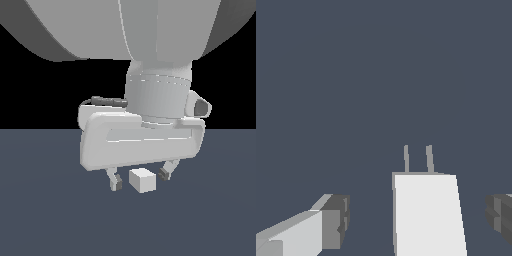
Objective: Plug the charger into the wall socket.
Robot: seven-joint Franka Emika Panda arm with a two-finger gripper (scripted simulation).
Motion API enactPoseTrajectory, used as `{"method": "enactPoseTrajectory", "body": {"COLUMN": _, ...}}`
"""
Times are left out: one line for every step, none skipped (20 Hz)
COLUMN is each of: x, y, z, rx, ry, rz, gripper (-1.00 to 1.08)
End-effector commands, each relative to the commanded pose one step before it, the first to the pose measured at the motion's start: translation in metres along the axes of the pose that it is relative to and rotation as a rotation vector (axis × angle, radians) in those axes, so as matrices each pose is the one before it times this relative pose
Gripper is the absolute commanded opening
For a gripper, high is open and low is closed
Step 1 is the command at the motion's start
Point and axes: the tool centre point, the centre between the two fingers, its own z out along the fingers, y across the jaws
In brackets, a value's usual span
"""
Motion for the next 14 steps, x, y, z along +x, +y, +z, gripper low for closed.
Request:
{"method": "enactPoseTrajectory", "body": {"x": -0.00015, "y": 0.00020, "z": 0.00213, "rx": -0.00057, "ry": 0.00114, "rz": -0.00046, "gripper": 1.00}}
{"method": "enactPoseTrajectory", "body": {"x": 0.00000, "y": 0.00000, "z": 0.00000, "rx": 0.00000, "ry": 0.00000, "rz": 0.00000, "gripper": -1.00}}
{"method": "enactPoseTrajectory", "body": {"x": 0.00000, "y": 0.00000, "z": 0.00000, "rx": 0.00000, "ry": 0.00000, "rz": 0.00000, "gripper": -1.00}}
{"method": "enactPoseTrajectory", "body": {"x": 0.00000, "y": 0.00000, "z": 0.00000, "rx": 0.00000, "ry": 0.00000, "rz": 0.00000, "gripper": -1.00}}
{"method": "enactPoseTrajectory", "body": {"x": 0.00000, "y": 0.00000, "z": 0.00000, "rx": 0.00000, "ry": 0.00000, "rz": 0.00000, "gripper": -1.00}}
{"method": "enactPoseTrajectory", "body": {"x": 0.00000, "y": 0.00000, "z": 0.00000, "rx": 0.00000, "ry": 0.00000, "rz": 0.00000, "gripper": -1.00}}
{"method": "enactPoseTrajectory", "body": {"x": 0.00000, "y": 0.00000, "z": 0.00000, "rx": 0.00000, "ry": 0.00000, "rz": 0.00000, "gripper": -1.00}}
{"method": "enactPoseTrajectory", "body": {"x": 0.00000, "y": 0.00000, "z": 0.00000, "rx": 0.00000, "ry": 0.00000, "rz": 0.00000, "gripper": -1.00}}
{"method": "enactPoseTrajectory", "body": {"x": 0.00000, "y": 0.00000, "z": 0.00000, "rx": 0.00000, "ry": 0.00000, "rz": 0.00000, "gripper": -1.00}}
{"method": "enactPoseTrajectory", "body": {"x": 0.00000, "y": 0.00000, "z": 0.00000, "rx": 0.00000, "ry": 0.00000, "rz": 0.00000, "gripper": -1.00}}
{"method": "enactPoseTrajectory", "body": {"x": 0.00000, "y": 0.00000, "z": 0.00000, "rx": 0.00000, "ry": 0.00000, "rz": 0.00000, "gripper": -1.00}}
{"method": "enactPoseTrajectory", "body": {"x": 0.00004, "y": 0.00004, "z": -0.00008, "rx": 0.00000, "ry": 0.00000, "rz": 0.00000, "gripper": -1.00}}
{"method": "enactPoseTrajectory", "body": {"x": 0.00022, "y": -0.00014, "z": -0.00018, "rx": -0.00024, "ry": 0.00021, "rz": 0.00037, "gripper": -1.00}}
{"method": "enactPoseTrajectory", "body": {"x": 0.00042, "y": -0.00011, "z": -0.00023, "rx": -0.00049, "ry": 0.00008, "rz": 0.00183, "gripper": -1.00}}
